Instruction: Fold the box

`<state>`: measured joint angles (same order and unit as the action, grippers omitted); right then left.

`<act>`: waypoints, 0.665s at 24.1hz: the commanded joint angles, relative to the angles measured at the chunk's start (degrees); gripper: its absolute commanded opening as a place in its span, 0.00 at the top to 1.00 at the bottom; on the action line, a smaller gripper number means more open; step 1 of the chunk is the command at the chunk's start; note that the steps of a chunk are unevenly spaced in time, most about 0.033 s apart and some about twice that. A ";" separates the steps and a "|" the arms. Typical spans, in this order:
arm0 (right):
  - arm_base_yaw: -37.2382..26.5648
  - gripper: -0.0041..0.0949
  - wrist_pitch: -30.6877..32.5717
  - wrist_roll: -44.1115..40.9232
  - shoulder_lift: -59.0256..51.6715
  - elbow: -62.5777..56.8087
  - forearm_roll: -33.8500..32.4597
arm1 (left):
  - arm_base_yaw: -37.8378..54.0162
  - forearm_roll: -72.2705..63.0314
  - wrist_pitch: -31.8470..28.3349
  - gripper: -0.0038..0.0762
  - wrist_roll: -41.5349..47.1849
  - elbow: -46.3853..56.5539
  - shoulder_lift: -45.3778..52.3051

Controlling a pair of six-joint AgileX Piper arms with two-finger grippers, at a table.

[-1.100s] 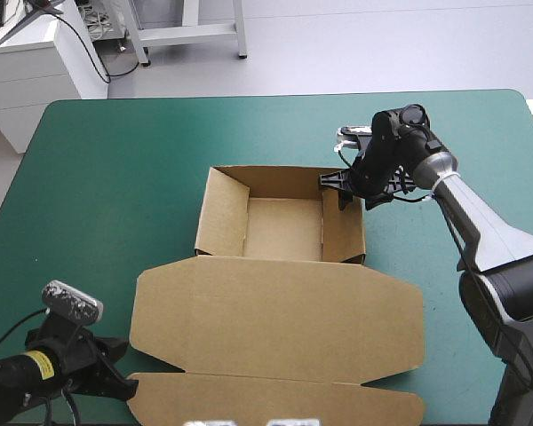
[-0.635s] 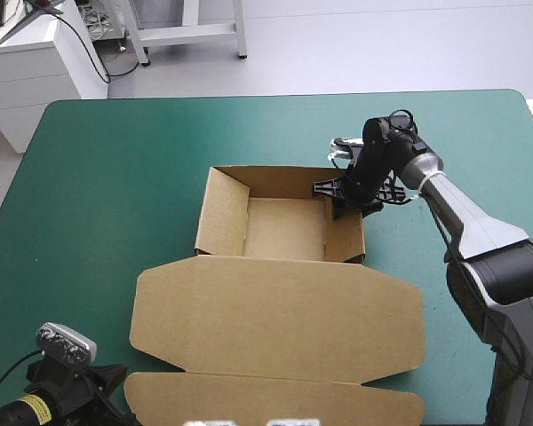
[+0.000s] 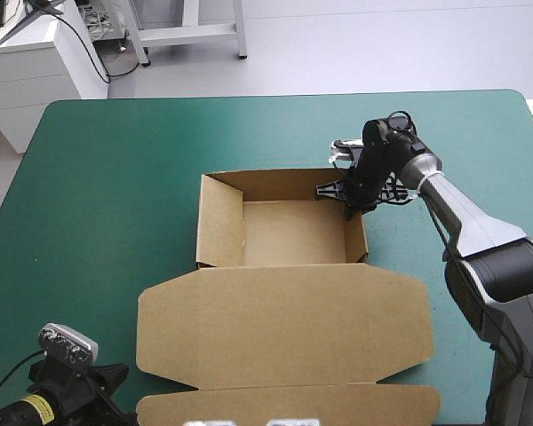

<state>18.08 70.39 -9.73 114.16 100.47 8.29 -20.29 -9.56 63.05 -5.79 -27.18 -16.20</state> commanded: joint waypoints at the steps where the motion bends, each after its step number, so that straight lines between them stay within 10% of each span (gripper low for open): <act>1: -0.94 0.97 1.27 0.53 -3.14 2.23 -0.73 | -0.24 -1.17 -3.15 0.96 0.18 -1.39 -0.62; 16: -28.77 0.97 1.27 8.08 -7.76 5.22 -5.19 | -0.24 -1.82 -3.15 0.96 0.18 -1.39 -0.62</act>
<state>-5.14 70.47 -2.41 110.73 103.85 3.57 -20.29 -10.17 63.05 -5.79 -27.18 -16.20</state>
